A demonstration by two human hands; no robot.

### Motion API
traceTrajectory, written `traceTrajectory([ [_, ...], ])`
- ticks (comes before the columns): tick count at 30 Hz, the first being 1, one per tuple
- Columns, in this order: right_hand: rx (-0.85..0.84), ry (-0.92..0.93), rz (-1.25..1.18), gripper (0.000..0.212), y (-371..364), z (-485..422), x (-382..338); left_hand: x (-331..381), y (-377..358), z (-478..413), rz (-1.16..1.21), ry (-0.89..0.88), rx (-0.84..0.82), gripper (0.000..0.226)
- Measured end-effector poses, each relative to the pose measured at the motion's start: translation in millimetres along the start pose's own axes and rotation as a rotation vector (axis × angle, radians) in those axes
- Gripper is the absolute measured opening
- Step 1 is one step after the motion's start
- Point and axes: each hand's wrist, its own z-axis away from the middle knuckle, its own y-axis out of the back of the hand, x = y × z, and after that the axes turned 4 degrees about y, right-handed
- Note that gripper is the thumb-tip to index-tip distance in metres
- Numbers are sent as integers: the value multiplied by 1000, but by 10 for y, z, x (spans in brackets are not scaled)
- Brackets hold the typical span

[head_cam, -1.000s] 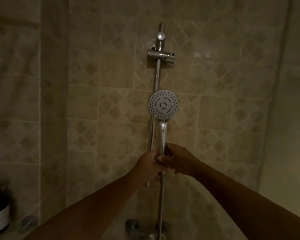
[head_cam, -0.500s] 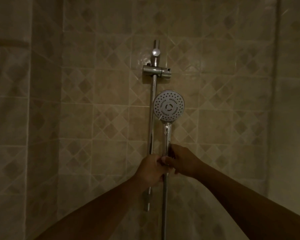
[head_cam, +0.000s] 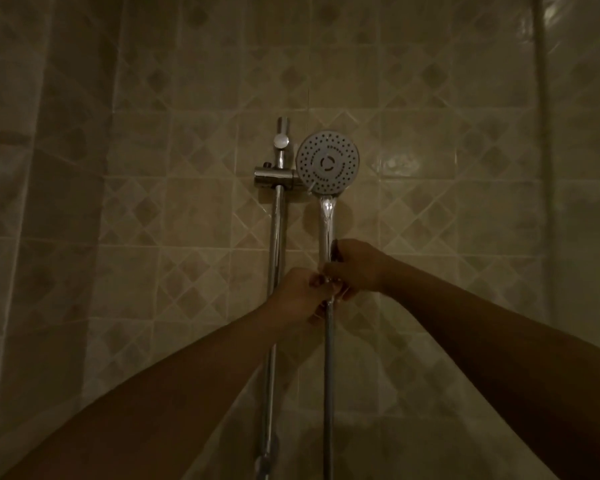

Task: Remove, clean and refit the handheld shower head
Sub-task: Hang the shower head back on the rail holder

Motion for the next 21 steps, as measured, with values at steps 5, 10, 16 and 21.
traceTrajectory([
  [5,32,34,55,20,244,-229,-124,266,59,-160,-11,-26,21,30],
  [10,89,55,130,17,412,-447,-286,459,174,-293,13,-84,46,19],
  [16,146,66,93,10,590,-720,-418,588,238,-489,2,-117,118,6],
  [21,226,79,46,21,722,-923,-561,624,292,-667,-95,-120,218,14],
])
